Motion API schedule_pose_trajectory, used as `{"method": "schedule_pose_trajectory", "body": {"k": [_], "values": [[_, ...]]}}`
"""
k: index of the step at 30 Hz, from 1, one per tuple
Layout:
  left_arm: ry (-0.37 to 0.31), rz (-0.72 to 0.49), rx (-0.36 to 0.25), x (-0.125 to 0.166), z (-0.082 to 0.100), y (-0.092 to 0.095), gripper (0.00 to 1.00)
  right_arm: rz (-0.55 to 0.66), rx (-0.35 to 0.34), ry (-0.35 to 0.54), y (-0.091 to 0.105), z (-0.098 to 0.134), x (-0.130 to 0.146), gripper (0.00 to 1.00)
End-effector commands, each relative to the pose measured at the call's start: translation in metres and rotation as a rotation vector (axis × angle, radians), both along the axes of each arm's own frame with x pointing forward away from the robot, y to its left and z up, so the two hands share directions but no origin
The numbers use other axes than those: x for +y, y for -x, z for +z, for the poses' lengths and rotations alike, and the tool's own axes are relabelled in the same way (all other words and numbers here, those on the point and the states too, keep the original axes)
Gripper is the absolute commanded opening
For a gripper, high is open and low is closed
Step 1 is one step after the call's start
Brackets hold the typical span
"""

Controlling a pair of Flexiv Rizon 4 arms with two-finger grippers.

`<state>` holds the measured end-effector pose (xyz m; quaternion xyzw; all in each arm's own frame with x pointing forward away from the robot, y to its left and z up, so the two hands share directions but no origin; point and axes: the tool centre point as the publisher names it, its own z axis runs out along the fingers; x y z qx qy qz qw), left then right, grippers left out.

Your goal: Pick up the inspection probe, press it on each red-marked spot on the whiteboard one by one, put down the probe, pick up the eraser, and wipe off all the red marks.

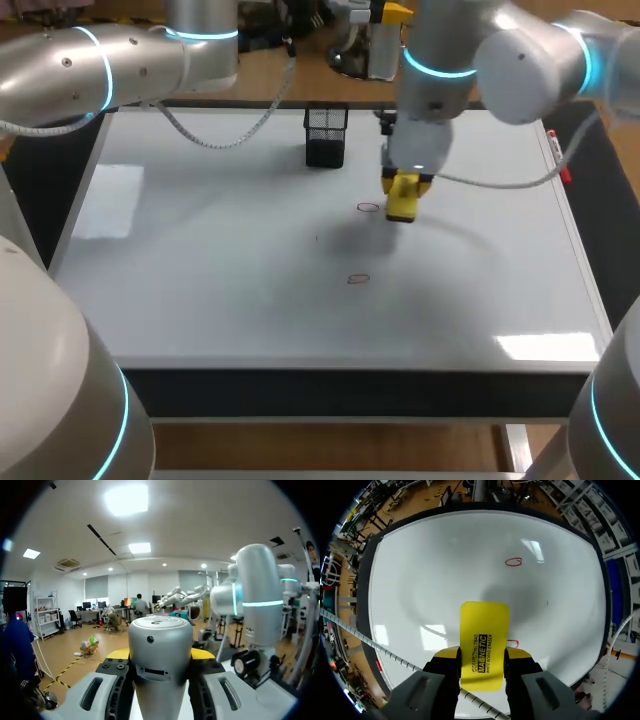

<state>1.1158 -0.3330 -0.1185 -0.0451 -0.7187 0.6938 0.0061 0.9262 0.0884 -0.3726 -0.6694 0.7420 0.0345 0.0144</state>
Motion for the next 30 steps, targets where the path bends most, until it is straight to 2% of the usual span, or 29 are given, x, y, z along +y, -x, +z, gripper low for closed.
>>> {"method": "schedule_pose_trajectory", "body": {"k": [1,14,21,30], "values": [[-0.002,-0.003,0.002,0.000,0.001,-0.001,0.00,0.044,0.018,0.094,-0.005,-0.007,0.032,0.00],[-0.002,-0.003,0.002,0.000,0.001,-0.001,0.00,0.163,0.034,0.066,-0.010,-0.026,0.090,0.00],[-0.002,-0.003,0.002,0.000,0.001,-0.001,0.00,0.169,0.041,0.053,-0.014,-0.037,0.096,0.00],[-0.002,-0.003,0.002,0.000,0.001,-0.001,0.00,0.157,0.040,0.065,-0.018,-0.046,0.088,0.00]]}}
